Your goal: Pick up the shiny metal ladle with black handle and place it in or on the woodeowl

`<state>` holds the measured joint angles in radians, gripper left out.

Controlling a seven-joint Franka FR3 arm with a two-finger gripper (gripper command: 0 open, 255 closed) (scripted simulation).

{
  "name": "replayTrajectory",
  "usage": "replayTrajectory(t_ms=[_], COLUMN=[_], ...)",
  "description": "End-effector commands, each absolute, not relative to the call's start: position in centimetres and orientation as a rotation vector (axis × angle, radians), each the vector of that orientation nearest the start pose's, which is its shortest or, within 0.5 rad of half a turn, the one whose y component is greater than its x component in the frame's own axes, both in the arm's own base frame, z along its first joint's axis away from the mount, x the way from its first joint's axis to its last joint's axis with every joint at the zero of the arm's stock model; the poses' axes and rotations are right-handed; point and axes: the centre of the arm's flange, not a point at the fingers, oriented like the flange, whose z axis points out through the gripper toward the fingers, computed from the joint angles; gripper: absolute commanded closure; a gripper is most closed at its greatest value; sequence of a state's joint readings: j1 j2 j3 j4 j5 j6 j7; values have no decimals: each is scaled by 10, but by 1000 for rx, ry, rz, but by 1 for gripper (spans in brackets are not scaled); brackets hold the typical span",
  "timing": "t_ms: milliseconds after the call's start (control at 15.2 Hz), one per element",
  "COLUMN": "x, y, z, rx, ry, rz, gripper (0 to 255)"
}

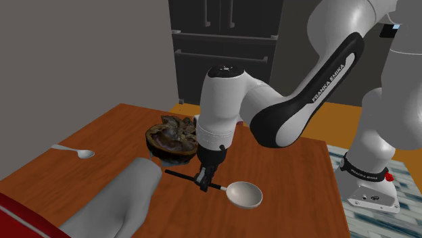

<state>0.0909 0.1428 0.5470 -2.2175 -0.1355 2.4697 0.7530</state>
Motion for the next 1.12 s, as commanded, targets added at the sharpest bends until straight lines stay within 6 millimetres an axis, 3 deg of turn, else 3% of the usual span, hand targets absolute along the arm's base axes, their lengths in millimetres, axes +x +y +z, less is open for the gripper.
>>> replayTrajectory(t_ms=[0,1056], x=[446,446], y=[329,329], z=[333,418], rx=[-3065,-3065], ry=[35,35], rz=[-172,-172], gripper=[255,255])
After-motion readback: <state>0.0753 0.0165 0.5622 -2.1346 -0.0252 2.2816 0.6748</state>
